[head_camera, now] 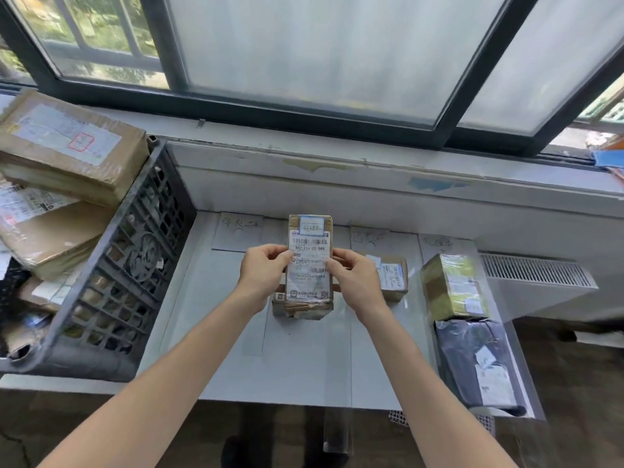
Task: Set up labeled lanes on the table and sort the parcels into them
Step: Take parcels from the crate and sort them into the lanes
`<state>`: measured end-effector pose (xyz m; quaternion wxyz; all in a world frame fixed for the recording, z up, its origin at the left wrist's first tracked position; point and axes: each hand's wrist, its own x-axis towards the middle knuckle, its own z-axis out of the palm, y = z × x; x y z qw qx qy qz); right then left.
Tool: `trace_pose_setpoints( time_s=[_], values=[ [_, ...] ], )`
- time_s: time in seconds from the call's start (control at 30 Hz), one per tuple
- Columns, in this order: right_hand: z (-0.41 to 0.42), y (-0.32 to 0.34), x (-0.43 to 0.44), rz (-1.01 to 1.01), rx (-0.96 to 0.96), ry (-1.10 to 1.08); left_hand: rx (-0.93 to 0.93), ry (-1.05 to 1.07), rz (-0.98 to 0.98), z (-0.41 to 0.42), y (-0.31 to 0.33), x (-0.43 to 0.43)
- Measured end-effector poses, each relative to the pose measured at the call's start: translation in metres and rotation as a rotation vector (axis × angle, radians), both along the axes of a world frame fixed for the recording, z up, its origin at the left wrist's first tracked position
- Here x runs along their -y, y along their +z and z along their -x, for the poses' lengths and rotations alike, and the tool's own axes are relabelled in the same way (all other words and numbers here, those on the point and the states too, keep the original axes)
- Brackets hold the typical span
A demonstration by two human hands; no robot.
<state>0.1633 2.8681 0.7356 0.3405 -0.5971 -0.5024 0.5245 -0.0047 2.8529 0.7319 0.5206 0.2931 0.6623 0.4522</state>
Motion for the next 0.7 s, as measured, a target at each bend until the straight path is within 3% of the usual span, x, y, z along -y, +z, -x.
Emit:
trace_pose_setpoints(
  time_s=[0.53, 0.7],
  values=[
    [-0.006, -0.012, -0.028, 0.055, -0.062, 0.061, -0.014, 0.086, -0.005, -0.009, -0.003, -0.012],
    [-0.041, -0.012, -0.032, 0.044, -0.042, 0.013, -0.005, 0.038, 0.013, -0.041, -0.006, -0.029]
  ],
)
